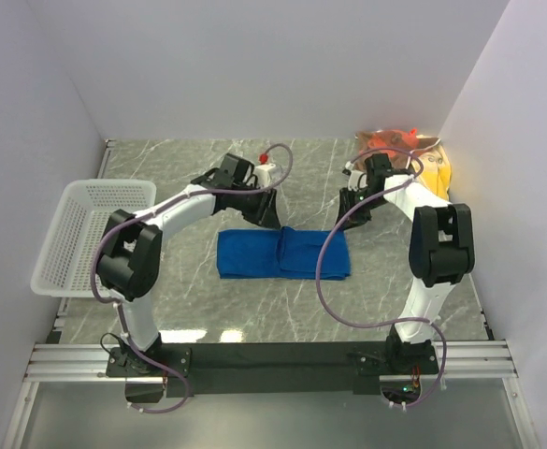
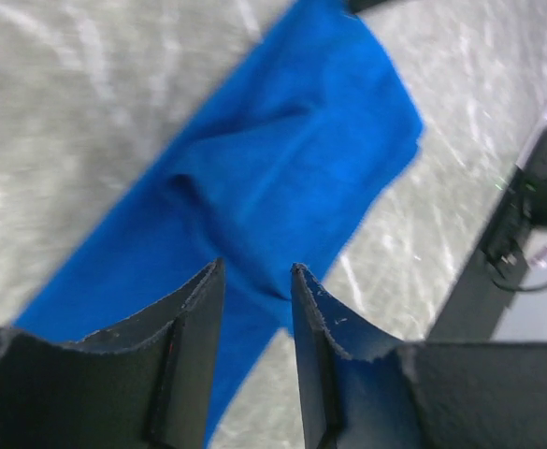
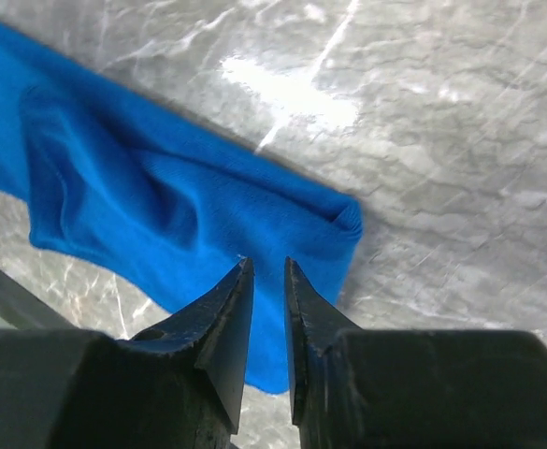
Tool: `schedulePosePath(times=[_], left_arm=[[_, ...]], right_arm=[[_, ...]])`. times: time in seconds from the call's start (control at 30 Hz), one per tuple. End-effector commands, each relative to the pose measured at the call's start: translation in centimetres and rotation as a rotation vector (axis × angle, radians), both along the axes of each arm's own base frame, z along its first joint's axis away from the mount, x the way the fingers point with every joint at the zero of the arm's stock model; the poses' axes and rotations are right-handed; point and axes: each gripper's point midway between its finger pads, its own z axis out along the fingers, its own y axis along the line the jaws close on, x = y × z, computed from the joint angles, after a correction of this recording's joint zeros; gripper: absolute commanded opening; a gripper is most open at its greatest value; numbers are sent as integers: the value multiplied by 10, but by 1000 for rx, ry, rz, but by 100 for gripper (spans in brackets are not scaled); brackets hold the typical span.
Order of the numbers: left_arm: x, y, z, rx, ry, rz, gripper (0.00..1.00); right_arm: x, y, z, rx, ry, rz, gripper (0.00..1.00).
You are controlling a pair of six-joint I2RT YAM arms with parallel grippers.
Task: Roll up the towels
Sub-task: Fold the towel
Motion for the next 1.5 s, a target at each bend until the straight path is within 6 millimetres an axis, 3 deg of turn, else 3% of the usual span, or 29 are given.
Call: schedulePosePath(times=[0.0, 0.13, 0.2, 0.3, 0.53, 0.63, 1.03, 1.13, 1.3, 1.37, 1.4, 1.47], left_arm=[[-23, -17, 13, -62, 29, -75, 41], [-46, -32, -11, -14, 85, -110, 47], [-48, -36, -20, 4, 100, -100, 51], [-36, -39, -28, 32, 84, -57, 54], [-2, -44, -25, 60, 6, 31, 57], [8, -42, -36, 108, 11, 69, 56], [21, -44, -55, 146, 35, 109, 51], [22, -45, -57, 149, 40, 108, 43], [19, -36, -49, 165, 19, 125, 3], [10, -28, -53, 180, 30, 132, 0], [8, -25, -47, 173, 16, 135, 0], [2, -9, -58, 212, 23, 158, 0]], right_arm=[[9, -3, -9, 3, -10, -33, 26], [9, -3, -17, 1, 6, -41, 24], [9, -3, -20, 1, 9, -46, 22], [10, -3, -24, -3, 14, -58, 19], [11, -2, -31, -2, 20, -86, 17], [12, -2, -31, 3, 22, -92, 17], [11, -2, -35, 3, 27, -97, 17], [10, -4, -40, -10, 35, -100, 17], [10, -9, -47, -38, 37, -110, 17], [11, -10, -48, -50, 33, -116, 17], [11, -11, -48, -53, 32, -118, 17], [13, -11, -48, -55, 34, -127, 17]])
